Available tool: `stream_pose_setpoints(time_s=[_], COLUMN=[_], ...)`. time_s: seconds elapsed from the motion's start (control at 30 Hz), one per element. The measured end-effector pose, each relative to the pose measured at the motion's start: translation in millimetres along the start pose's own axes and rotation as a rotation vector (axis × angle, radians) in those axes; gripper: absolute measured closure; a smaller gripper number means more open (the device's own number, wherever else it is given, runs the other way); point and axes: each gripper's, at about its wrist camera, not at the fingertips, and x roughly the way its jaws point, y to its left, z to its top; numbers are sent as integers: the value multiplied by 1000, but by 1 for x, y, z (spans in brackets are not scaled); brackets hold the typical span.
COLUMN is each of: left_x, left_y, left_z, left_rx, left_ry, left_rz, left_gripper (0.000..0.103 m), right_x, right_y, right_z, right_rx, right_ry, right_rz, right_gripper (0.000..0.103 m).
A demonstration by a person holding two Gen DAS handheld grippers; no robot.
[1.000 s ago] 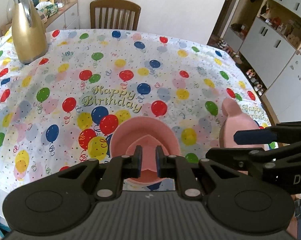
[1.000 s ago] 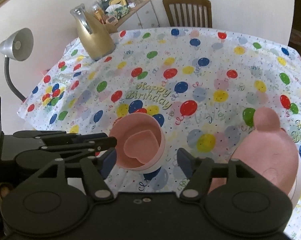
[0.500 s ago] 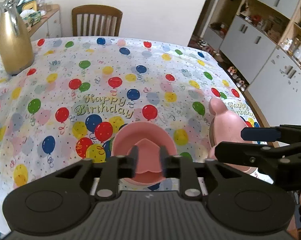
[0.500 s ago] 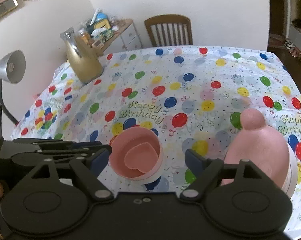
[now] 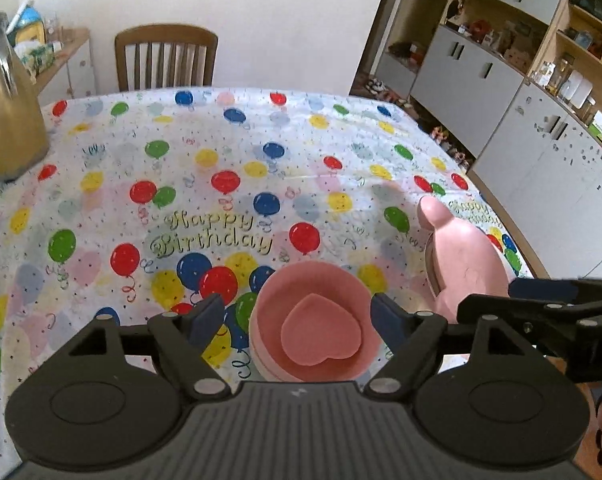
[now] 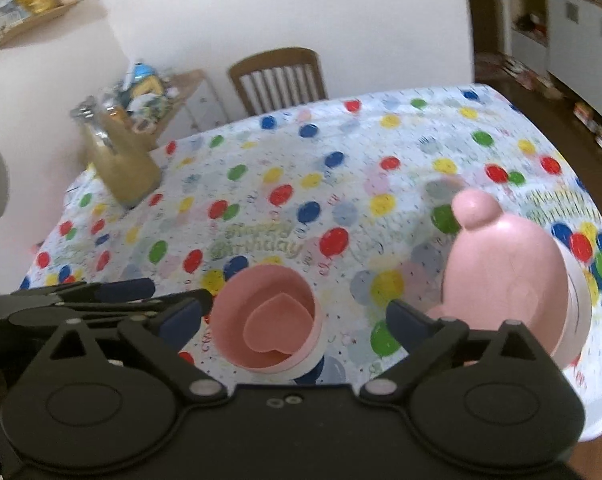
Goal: Organize plates and bowls
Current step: 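Close the left gripper on the pink bowl rim while the right gripper grips it too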
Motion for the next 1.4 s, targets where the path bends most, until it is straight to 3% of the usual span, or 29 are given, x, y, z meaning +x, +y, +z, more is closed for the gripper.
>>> stream_pose_setpoints(time_s=[0.23, 0.4, 0.77, 1.0, 1.2, 1.4], left_x=[37, 64, 87, 92, 98, 106], left_y=[23, 37, 47, 49, 50, 48], left_z=[1, 3, -3, -4, -9, -13], left_rx=[-36, -59, -92, -129, -155, -153], left_ry=[73, 118, 182, 213, 248, 277], left_rz=[-10, 11, 13, -33, -67, -72], left_gripper=[23, 23, 24, 43, 52, 58], right_x=[32, 58, 97, 111, 121, 128], right_y=[-13, -26, -18, -7, -11, -14], right_z=[-13, -20, -20, -22, -21, -22], right_rx=[175, 302, 313, 285, 309, 311], right_ry=[62, 107, 165, 230, 257, 265], right_rz=[-77, -129, -135, -88, -80, -82], right_gripper=[4, 11, 34, 48, 60, 65])
